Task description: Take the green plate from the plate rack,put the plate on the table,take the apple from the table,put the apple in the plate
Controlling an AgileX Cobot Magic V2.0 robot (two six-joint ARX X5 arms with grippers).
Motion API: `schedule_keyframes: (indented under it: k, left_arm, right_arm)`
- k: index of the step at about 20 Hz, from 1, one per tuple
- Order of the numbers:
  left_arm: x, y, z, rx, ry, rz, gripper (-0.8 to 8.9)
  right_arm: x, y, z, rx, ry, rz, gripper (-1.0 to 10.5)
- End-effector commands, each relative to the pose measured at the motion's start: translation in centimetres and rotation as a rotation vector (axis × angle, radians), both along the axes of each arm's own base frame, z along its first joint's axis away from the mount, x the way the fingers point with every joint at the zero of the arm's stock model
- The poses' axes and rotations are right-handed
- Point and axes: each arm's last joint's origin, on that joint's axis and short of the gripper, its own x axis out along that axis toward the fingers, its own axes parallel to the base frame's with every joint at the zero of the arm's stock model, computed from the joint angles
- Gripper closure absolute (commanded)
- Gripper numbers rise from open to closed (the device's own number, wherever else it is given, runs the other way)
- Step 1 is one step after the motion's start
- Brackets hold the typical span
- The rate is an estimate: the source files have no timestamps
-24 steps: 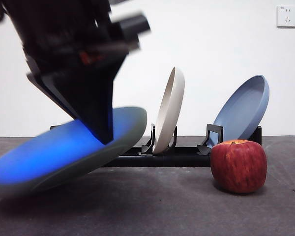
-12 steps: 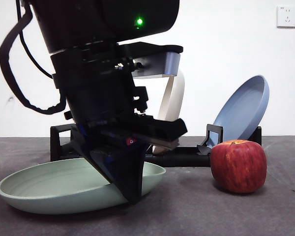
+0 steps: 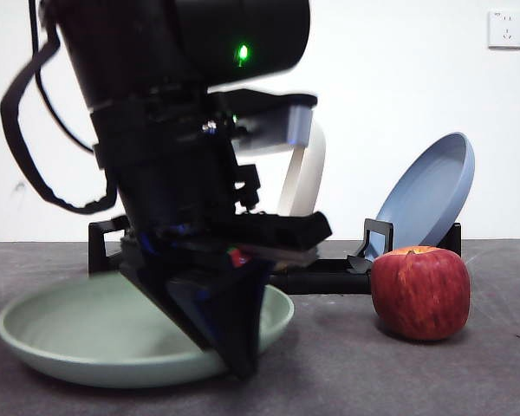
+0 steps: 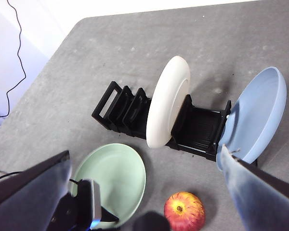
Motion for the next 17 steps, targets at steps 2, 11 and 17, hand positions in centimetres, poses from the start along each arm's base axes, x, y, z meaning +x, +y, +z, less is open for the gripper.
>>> schedule_keyframes:
  k: [2,11,17]
  left_arm:
    - [-0.6,0.7,-1.9,0.05,0.109,0.039,6.16]
    - [-1.3,1.9,2.9,-0.077,0.018,0.04,6.16]
    - [-3.6,6.3,14.5,-0.327,-0.264,0.102,6.16]
  right_arm:
    - [-0.1,0.0,0.1,-0.004,-0.008,0.005,3.5]
    - [-0.2,0.0,0.0,-0.006,0.015,0.006,3.5]
    - [-0.8,0.5,-0.9,-0.042,0.09,0.066,3.5]
